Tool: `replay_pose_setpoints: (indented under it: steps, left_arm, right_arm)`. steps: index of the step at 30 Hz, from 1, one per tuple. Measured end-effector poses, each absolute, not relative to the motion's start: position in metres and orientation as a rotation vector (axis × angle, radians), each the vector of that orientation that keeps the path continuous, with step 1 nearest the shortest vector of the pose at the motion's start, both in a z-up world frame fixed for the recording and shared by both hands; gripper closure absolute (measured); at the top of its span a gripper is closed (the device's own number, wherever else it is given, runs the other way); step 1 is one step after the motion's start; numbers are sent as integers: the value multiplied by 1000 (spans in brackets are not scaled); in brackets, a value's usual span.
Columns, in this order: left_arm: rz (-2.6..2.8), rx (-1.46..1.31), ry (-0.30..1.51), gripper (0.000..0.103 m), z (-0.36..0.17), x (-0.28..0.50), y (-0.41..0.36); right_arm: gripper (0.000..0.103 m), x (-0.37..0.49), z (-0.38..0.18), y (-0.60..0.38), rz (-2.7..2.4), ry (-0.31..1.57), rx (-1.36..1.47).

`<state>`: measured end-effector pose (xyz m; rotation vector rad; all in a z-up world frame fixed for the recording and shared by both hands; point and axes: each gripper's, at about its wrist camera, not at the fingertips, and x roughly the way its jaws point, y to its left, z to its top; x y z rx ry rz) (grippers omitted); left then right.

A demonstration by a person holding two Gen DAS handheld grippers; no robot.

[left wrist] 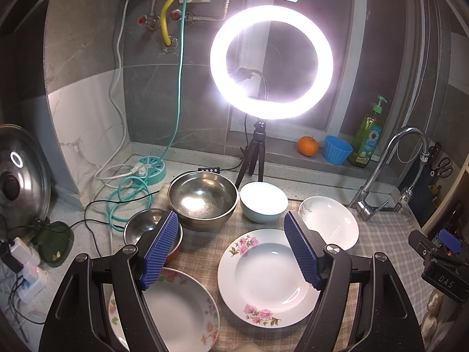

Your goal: Organize plates and bowls

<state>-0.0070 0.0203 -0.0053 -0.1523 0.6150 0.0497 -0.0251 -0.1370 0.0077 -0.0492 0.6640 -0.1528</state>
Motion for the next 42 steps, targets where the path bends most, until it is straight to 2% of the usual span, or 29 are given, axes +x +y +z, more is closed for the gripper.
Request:
replay_pose_setpoints:
  steps: [42]
  left_arm:
    - [59, -161, 657, 28, -17, -2, 25]
  right_arm:
    - [0, -21, -5, -144, -146, 698, -43]
